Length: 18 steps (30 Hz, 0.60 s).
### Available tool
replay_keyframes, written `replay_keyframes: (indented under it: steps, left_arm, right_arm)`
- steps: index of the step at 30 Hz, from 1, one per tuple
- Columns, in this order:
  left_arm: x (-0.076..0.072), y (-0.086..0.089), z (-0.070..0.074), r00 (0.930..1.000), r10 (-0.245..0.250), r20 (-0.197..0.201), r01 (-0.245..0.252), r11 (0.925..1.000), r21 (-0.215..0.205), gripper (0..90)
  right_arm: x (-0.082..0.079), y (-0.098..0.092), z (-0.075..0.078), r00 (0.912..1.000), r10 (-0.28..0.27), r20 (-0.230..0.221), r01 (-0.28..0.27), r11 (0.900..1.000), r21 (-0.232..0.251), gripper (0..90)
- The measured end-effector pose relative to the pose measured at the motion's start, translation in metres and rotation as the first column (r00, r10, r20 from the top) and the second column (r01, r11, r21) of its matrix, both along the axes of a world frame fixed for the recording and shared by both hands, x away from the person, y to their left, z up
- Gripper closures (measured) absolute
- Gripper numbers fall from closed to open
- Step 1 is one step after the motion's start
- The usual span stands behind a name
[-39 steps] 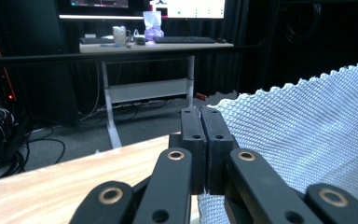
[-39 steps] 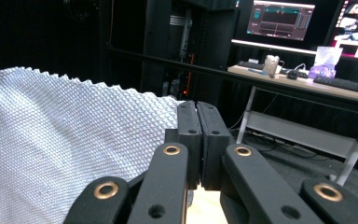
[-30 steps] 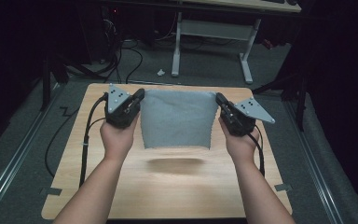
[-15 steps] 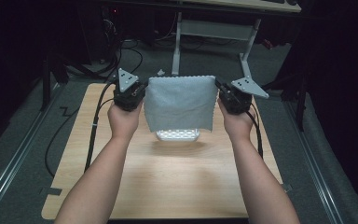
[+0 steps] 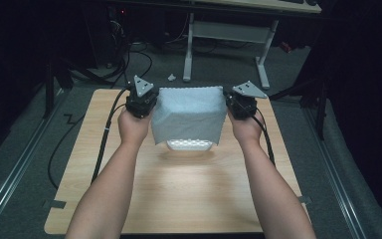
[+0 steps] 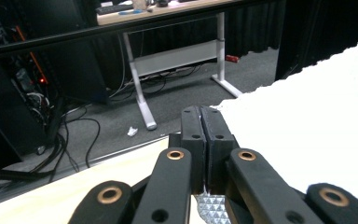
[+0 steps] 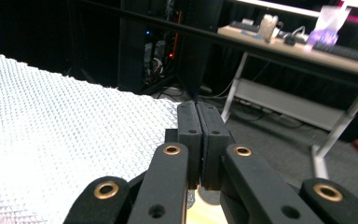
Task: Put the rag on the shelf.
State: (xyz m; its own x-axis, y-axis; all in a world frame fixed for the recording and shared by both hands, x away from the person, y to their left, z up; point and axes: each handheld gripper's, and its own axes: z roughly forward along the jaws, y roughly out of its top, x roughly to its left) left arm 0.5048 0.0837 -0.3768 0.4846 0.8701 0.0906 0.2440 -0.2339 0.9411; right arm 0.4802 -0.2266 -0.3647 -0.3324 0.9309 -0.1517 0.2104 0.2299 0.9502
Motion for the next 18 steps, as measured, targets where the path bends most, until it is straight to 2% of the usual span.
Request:
replay_keyframes:
  steps: [2, 7, 9, 12, 14, 18]
  left_arm:
    - [0.0, 0.001, -0.005, 1.0, -0.007, -0.005, 0.007, 1.0, 0.0, 88.7]
    - [0.0, 0.007, -0.018, 0.9986, -0.024, -0.047, 0.022, 0.9992, -0.033, 88.7]
    - [0.0, 0.009, -0.025, 0.9972, -0.035, -0.066, 0.034, 0.9991, -0.027, 88.7]
    - [-0.001, 0.01, -0.036, 0.9954, -0.047, -0.083, 0.043, 0.9978, -0.05, 88.7]
    - [-0.002, 0.009, -0.042, 0.9939, -0.053, -0.097, 0.05, 0.998, -0.04, 88.7]
    - [-0.002, 0.008, -0.053, 0.9886, -0.075, -0.13, 0.069, 0.9962, -0.053, 88.7]
  right_arm:
    - [0.0, -0.001, -0.006, 0.9999, -0.003, -0.012, 0.003, 1.0, 0.002, 90.0]
    - [0.001, 0.003, -0.023, 0.9993, 0.003, -0.038, -0.004, 0.999, -0.044, 90.0]
    - [0.001, 0.004, -0.028, 0.9985, 0.004, -0.054, -0.006, 0.999, -0.049, 90.0]
    - [0.001, 0.003, -0.034, 0.9978, 0.01, -0.066, -0.013, 0.999, -0.047, 90.0]
    - [0.001, 0.002, -0.038, 0.9969, 0.009, -0.078, -0.012, 0.999, -0.038, 90.0]
    - [-0.001, 0.001, -0.048, 0.995, 0.006, -0.1, -0.009, 1.0, -0.03, 90.0]
